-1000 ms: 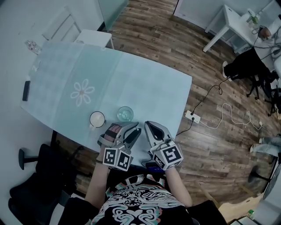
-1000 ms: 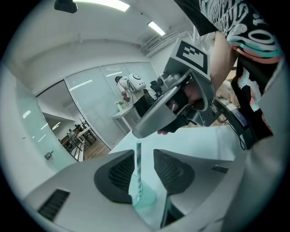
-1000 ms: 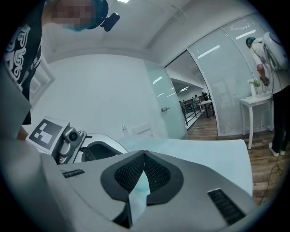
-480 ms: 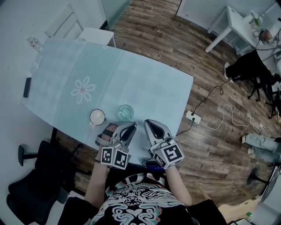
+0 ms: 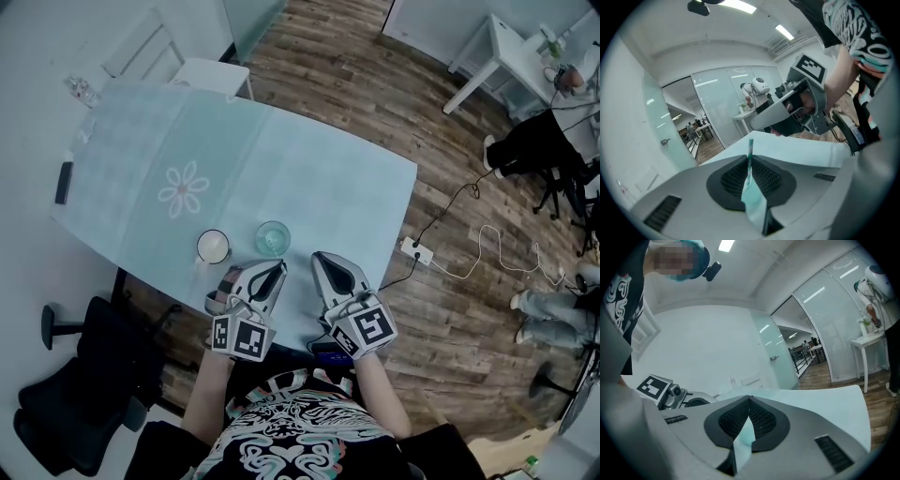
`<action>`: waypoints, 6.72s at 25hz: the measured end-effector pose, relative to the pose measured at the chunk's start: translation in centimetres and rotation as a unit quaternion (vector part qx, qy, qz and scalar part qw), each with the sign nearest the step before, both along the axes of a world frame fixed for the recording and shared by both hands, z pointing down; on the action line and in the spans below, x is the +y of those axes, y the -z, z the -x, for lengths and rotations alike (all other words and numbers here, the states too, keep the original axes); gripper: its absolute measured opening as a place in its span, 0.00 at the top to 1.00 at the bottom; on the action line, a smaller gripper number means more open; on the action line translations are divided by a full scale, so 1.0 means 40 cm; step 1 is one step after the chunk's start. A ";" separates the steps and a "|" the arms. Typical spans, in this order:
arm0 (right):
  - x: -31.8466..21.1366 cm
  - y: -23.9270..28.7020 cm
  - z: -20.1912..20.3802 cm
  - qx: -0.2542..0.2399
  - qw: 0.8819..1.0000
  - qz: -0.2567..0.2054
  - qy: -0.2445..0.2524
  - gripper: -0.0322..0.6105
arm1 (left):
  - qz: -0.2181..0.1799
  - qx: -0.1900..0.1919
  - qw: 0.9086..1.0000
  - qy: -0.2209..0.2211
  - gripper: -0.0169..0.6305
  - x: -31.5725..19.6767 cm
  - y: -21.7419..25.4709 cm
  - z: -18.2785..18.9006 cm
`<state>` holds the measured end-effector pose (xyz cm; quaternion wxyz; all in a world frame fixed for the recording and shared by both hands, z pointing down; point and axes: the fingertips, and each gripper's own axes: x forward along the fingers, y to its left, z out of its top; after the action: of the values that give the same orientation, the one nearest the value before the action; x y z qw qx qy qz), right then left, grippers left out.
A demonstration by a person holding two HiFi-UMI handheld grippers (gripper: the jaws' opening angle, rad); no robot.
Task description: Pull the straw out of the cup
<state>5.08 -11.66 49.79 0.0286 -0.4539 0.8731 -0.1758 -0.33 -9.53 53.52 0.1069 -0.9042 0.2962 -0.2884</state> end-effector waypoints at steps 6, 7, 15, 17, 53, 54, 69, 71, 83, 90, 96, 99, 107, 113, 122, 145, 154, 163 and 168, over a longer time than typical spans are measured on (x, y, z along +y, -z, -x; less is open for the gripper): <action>0.004 0.008 0.001 -0.013 1.000 -0.002 -0.001 0.91 | 0.057 0.138 0.983 0.103 0.92 -0.036 0.027 0.081; 0.004 0.010 0.002 -0.019 1.000 -0.002 -0.001 0.91 | 0.067 0.163 0.977 0.123 0.92 -0.044 0.030 0.098; 0.013 0.013 0.019 -0.027 1.000 -0.002 0.002 0.91 | 0.109 0.254 0.942 0.190 0.92 -0.063 0.013 0.186; 0.015 0.016 0.022 -0.026 1.000 -0.003 0.002 0.91 | 0.108 0.256 0.942 0.190 0.92 -0.061 0.012 0.184; 0.056 0.071 0.021 -0.027 0.999 -0.030 0.003 0.91 | 0.091 0.274 0.939 0.185 0.93 -0.026 0.080 0.191; 0.057 0.073 0.023 -0.027 0.999 -0.031 0.004 0.91 | 0.090 0.275 0.939 0.185 0.93 -0.024 0.082 0.193; 0.048 0.078 0.036 -0.014 1.000 -0.027 0.008 0.91 | 0.075 0.290 0.933 0.198 0.93 -0.014 0.116 0.226; 0.045 0.080 0.036 -0.012 0.999 -0.028 0.009 0.91 | 0.074 0.295 0.931 0.202 0.93 -0.014 0.120 0.233; 0.040 0.096 0.045 -0.013 0.999 -0.035 0.013 0.91 | 0.064 0.305 0.927 0.210 0.92 -0.013 0.155 0.265; 0.039 0.108 0.048 -0.009 0.999 -0.039 0.013 0.91 | 0.053 0.309 0.926 0.212 0.92 -0.006 0.173 0.272; 0.037 0.117 0.049 -0.007 0.999 -0.042 0.013 0.91 | 0.053 0.314 0.923 0.216 0.92 -0.004 0.182 0.283; 0.036 0.121 0.044 -0.006 0.999 -0.043 0.010 0.91 | 0.049 0.318 0.922 0.217 0.92 -0.004 0.186 0.286; 0.041 0.126 0.040 -0.003 0.999 -0.045 0.010 0.91 | 0.042 0.342 0.911 0.228 0.93 -0.003 0.214 0.312; 0.040 0.117 0.048 0.005 0.999 -0.039 0.016 0.91 | 0.033 0.372 0.896 0.240 0.92 -0.007 0.243 0.348; 0.041 0.115 0.047 0.018 0.999 -0.037 0.010 0.91 | 0.020 0.420 0.877 0.232 0.93 0.006 0.305 0.375; 0.057 0.112 0.025 0.035 0.998 -0.047 -0.022 0.92 | 0.137 0.668 0.711 0.172 0.92 0.029 0.298 0.413; 0.054 0.110 0.030 0.045 0.998 -0.047 -0.024 0.92 | 0.154 0.669 0.708 0.167 0.93 0.025 0.282 0.406; 0.051 0.110 0.024 0.042 0.998 -0.044 -0.027 0.92 | 0.162 0.671 0.706 0.161 0.92 0.019 0.281 0.400; 0.055 0.104 0.026 0.044 0.998 -0.044 -0.027 0.92 | 0.165 0.671 0.704 0.163 0.92 0.020 0.270 0.407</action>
<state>4.05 -9.47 45.63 0.0147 -0.4832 0.8676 -0.1162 -16.61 -8.72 42.74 -0.3195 -0.7998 0.3797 0.3378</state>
